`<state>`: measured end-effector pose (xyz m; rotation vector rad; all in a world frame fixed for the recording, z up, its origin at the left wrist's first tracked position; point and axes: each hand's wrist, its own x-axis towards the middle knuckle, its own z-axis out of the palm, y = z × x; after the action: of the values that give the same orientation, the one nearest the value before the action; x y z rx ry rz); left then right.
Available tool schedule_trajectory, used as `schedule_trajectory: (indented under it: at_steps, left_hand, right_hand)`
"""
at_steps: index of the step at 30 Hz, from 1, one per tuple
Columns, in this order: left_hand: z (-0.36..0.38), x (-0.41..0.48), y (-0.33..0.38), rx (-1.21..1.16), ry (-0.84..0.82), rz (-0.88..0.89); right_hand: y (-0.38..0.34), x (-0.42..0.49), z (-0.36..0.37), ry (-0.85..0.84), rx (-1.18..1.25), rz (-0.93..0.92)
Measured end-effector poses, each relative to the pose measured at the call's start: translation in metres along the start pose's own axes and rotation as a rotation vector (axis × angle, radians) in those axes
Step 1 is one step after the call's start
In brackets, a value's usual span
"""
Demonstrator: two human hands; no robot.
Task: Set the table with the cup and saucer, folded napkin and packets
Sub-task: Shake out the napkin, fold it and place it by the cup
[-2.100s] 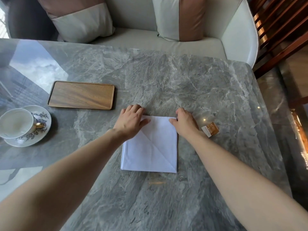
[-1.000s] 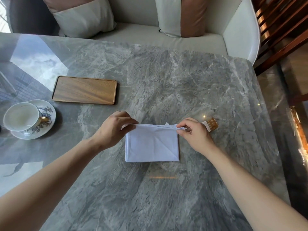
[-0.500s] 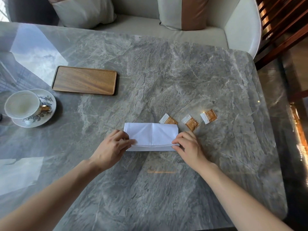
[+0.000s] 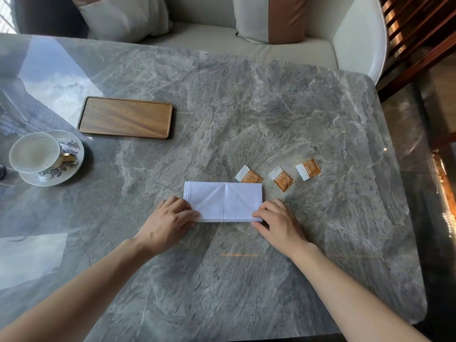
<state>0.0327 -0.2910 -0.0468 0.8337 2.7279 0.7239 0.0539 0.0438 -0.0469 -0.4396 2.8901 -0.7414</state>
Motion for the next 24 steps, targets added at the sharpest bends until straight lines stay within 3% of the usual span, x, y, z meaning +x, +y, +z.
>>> schedule_trajectory:
  at_steps: [5,7,12,24]
  left_hand:
    - [0.005,0.019,0.024,0.032,0.148,-0.050]
    - [0.014,0.037,0.042,0.045,0.149,-0.089]
    - [0.048,0.057,0.049,0.186,-0.026,-0.207]
    - [0.061,0.049,0.034,0.311,-0.071,-0.256]
  right_hand:
    - [-0.020,0.017,0.004,0.200,-0.142,0.028]
    - [-0.037,0.032,0.014,0.141,-0.183,0.095]
    - [-0.045,0.038,0.043,-0.074,-0.247,0.142]
    - [-0.033,0.029,0.045,-0.145,-0.321,0.290]
